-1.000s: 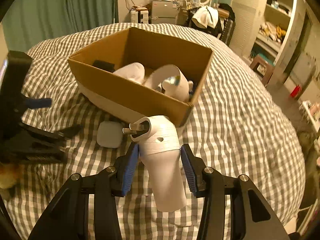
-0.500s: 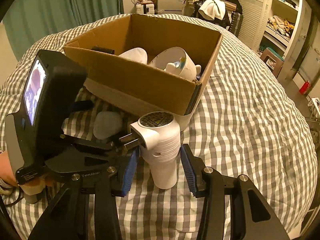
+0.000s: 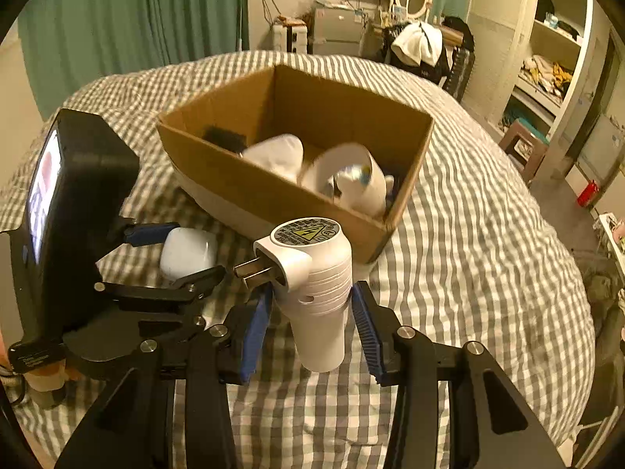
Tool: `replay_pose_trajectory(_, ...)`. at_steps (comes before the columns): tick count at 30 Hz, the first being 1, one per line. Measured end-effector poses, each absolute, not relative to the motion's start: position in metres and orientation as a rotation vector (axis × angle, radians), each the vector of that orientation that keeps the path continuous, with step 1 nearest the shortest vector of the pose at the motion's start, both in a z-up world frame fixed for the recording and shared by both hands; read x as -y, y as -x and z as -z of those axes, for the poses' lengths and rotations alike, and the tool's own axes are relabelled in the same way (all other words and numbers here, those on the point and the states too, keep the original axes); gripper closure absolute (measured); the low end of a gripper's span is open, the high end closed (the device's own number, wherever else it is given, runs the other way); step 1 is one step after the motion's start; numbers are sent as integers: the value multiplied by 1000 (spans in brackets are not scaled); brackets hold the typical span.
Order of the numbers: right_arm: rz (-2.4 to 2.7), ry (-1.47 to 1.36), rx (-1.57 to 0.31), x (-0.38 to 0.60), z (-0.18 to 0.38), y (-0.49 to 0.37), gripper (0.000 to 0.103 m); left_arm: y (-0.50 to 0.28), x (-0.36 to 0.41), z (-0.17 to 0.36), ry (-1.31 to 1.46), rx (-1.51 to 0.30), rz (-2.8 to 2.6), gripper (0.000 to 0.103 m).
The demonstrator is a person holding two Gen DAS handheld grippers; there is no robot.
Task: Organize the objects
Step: 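Grasp the white earbud case with the left tool, then place the hair dryer and earbud case into the box, opening both tools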
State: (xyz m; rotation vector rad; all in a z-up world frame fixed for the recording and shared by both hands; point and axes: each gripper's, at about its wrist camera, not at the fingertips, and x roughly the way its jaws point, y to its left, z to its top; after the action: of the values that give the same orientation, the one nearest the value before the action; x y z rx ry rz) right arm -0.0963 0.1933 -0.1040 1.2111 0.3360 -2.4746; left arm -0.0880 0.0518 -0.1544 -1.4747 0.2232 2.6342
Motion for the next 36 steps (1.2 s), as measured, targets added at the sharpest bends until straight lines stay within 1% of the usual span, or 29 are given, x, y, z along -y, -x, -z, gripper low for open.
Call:
replay_pose_trajectory(6,2514,-1128,-325,-191,66,84,61,73,-38,117,1409,-216,-2683,45)
replay_pose_trajectory(15,2591,-984,-311,-185,3,73,61,72,-39,30,1208,-171,-2750,45)
replay_pose_trajectory(20,2599,-938,-254,-170,-27,89,61,88,-30,-11,1095,-147,-2827,45)
replay_pose_trajectory(23,2617,-914,-228,-163,-44,103,61,104,-22,-26,1053,-108,-2852,45)
replay_pose_trajectory(29,2643,-938,-143,-160,-62,143,61,153,-4,-34,1018,-79,-2887,45)
replay_pose_trajectory(33,2647,-1029,-121,-163,-53,180,61,183,-6,-23,983,-101,-2846,45)
replay_pose_trajectory(36,2659,-1099,-144,-165,-41,207,61,201,-10,-4,1003,-135,-2821,45)
